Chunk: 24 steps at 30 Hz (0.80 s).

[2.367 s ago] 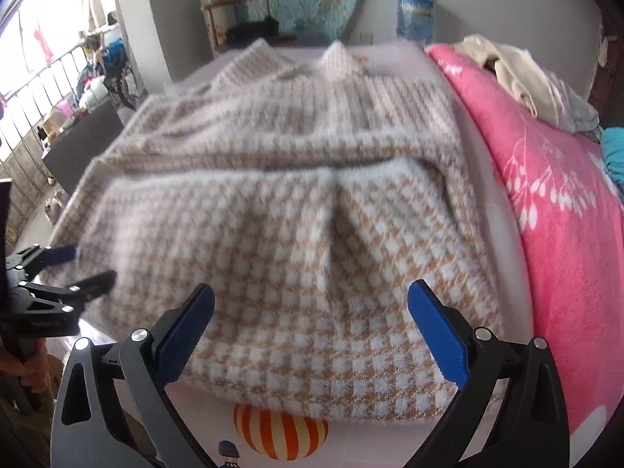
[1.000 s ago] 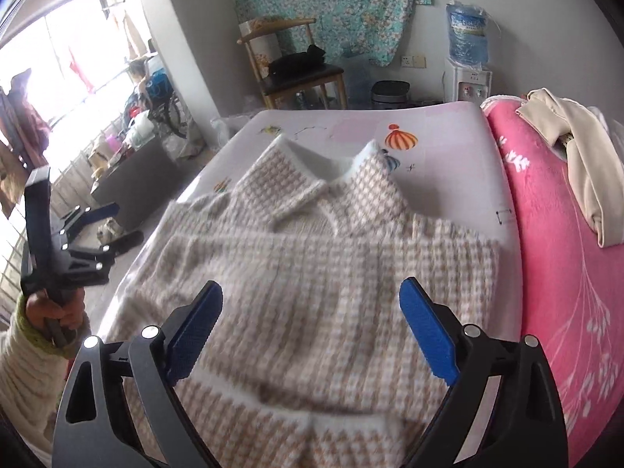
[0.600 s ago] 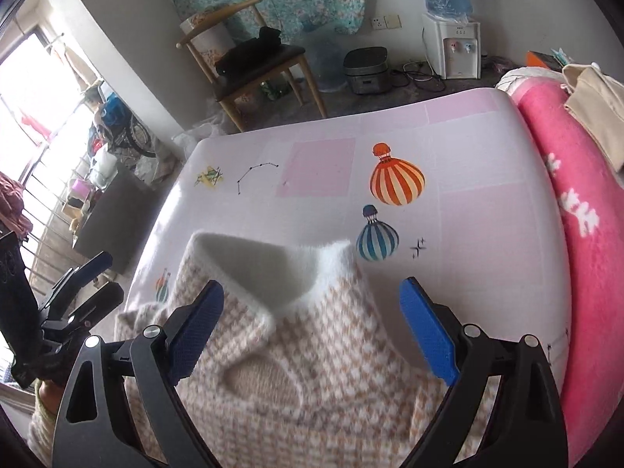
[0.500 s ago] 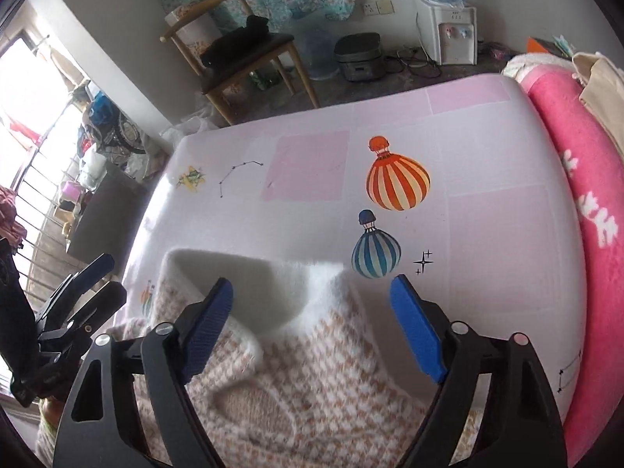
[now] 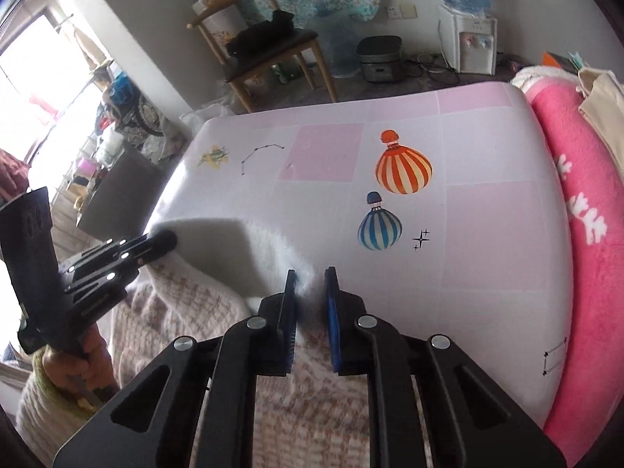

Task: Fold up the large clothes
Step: 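Grasp the white hem edge with both grippers and lift it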

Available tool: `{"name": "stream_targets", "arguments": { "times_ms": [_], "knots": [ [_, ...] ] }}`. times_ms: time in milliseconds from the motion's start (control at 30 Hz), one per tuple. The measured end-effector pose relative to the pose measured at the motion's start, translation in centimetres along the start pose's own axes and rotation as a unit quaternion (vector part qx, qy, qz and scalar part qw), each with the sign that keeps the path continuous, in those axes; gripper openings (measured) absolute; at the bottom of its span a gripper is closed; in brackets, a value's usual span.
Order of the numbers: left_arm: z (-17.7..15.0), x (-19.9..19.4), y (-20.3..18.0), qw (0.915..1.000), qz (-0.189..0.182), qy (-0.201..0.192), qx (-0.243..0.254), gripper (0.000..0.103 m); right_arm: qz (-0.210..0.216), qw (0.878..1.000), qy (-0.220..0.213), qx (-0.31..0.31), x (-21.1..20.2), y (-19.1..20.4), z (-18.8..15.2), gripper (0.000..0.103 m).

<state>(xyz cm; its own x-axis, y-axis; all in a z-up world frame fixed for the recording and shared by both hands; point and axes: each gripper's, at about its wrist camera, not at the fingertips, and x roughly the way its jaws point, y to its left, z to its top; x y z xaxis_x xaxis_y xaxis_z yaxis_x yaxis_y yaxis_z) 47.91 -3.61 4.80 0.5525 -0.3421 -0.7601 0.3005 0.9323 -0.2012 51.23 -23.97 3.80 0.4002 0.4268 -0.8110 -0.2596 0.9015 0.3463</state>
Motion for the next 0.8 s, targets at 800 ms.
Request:
{"name": "stream_targets", "arguments": {
  "times_ms": [800],
  "knots": [
    [-13.7, -9.3, -1.6, 0.9961, 0.003, 0.069, 0.054, 0.018, 0.011, 0.994, 0.096, -0.041, 2.6, 7.0, -11.3, 0.017]
  ]
}}
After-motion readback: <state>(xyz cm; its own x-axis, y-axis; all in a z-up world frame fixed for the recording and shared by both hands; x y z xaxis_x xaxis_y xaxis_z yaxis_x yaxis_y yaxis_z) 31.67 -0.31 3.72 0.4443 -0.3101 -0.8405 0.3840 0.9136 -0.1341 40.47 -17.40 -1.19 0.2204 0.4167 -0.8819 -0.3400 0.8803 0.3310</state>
